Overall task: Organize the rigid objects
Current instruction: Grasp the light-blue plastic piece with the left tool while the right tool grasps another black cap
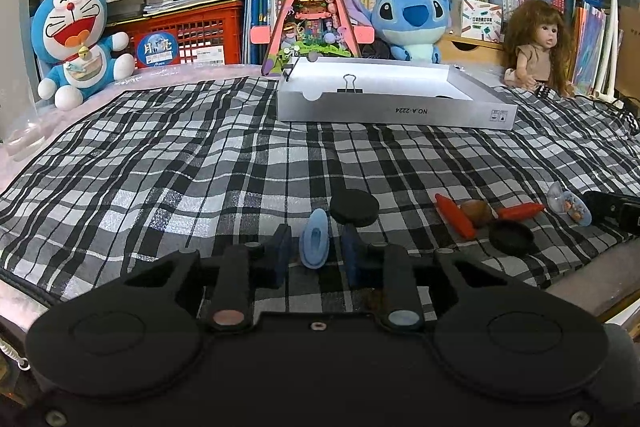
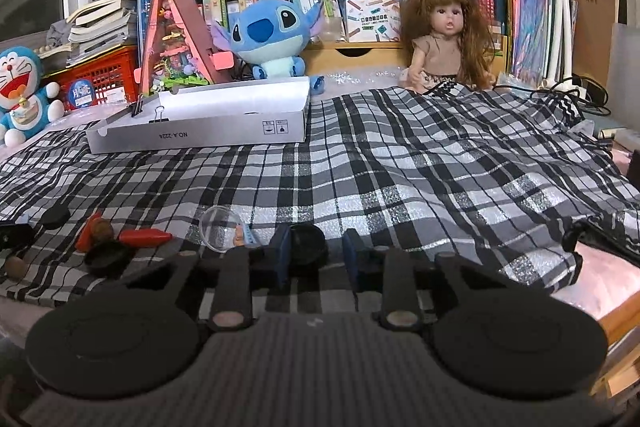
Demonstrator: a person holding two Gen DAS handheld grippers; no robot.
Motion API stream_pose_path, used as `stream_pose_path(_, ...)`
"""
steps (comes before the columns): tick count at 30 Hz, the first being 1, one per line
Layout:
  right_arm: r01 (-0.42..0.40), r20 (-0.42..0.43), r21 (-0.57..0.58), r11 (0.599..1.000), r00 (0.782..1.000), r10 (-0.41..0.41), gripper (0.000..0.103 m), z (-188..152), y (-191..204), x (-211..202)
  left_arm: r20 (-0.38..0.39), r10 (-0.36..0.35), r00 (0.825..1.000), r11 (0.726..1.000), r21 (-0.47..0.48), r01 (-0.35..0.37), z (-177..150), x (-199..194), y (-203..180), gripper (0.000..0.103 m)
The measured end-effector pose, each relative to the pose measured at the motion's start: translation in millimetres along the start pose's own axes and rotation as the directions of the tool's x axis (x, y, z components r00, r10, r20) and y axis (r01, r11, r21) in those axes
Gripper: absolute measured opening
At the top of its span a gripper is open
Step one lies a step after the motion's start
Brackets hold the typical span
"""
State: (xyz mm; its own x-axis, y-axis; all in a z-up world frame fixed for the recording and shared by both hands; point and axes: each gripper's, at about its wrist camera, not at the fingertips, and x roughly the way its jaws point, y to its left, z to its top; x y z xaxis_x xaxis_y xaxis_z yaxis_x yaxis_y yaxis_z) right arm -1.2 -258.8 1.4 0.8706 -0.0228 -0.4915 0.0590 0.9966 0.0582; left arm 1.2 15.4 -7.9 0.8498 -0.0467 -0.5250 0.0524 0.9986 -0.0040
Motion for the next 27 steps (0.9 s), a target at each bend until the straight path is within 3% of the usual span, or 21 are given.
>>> stream_pose_path(16, -0.011, 0.027, -0.101, 0.995, 1.0, 0.014, 0.039, -3, 17, -6, 0.0, 0.003, 1.0, 1.0, -0.004, -0.003, -2, 1, 0, 0.026)
stream_pose_path(21, -0.021, 0.027, -0.116, 0.993, 0.999, 0.024, 0.054, -1, 21, -3, -0.001, -0.003, 1.0, 1.0, 0.006, 0.003, -1, 3, -2, 0.026)
stream_pose_path(25, -0.022, 0.012, -0.125, 0.992, 1.0, 0.024, 0.055, -4, 21, 0, -0.002, -0.003, 1.0, 1.0, 0.01, 0.003, -1, 5, -3, 0.026)
stream_pose_path(27, -0.027, 0.003, -0.122, 0.992, 1.0, 0.028, 0.055, -6, 20, 1, -0.007, -0.006, 1.0, 1.0, 0.025, 0.006, 0, 7, -5, 0.016)
